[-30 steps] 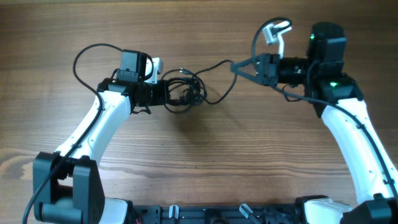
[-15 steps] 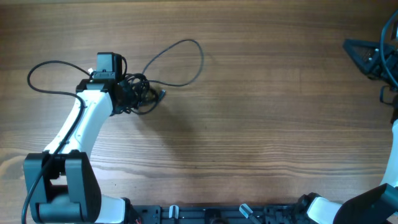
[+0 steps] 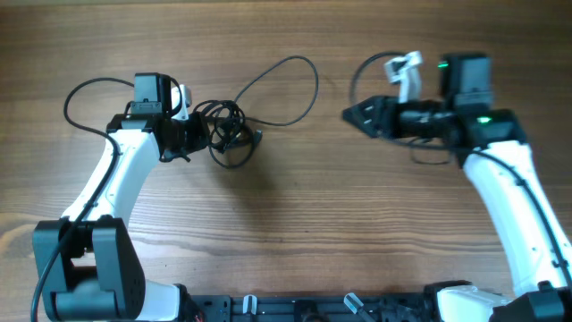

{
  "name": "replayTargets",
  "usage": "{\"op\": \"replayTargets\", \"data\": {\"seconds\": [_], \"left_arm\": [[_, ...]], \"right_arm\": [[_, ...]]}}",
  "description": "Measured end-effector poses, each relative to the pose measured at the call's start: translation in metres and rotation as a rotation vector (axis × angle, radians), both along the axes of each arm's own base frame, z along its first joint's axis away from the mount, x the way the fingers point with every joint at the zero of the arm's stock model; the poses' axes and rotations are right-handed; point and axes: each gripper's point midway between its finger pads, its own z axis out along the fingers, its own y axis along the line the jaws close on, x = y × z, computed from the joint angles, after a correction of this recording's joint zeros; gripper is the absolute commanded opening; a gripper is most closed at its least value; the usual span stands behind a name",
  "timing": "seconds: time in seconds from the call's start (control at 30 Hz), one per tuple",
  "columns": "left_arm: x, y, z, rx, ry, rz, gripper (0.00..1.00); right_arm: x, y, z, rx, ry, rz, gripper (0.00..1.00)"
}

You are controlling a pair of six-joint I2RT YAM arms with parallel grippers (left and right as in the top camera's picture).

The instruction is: Untangle cables

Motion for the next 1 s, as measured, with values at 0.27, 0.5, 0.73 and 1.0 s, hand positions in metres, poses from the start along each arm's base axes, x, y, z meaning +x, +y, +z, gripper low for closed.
{"op": "replayTargets", "data": {"seconds": [0.27, 0.5, 0.73, 1.0], "left_arm": [[-0.003, -0.024, 0.008, -0.097, -0.045, -0.166, 0.04], [-0.003, -0.028, 0.01, -0.117, -0.05, -0.18, 0.21], [-0.003, -0.029, 0.011, -0.127, -0.048, -0.171, 0.43], [-0.008, -0.03, 0.009, -0.134, -0.023, -0.165, 0.53]], "right_arm": [[-0.006, 0.029, -0.028, -0.156, 0.026, -0.004, 0.67], [-0.019, 0.072, -0.061, -0.101, 0.127, 0.147, 0.68], [-0.018, 0.078, -0.059, -0.091, 0.105, 0.163, 0.68], [-0.018, 0.078, -0.059, -0.097, 0.087, 0.178, 0.68]]}}
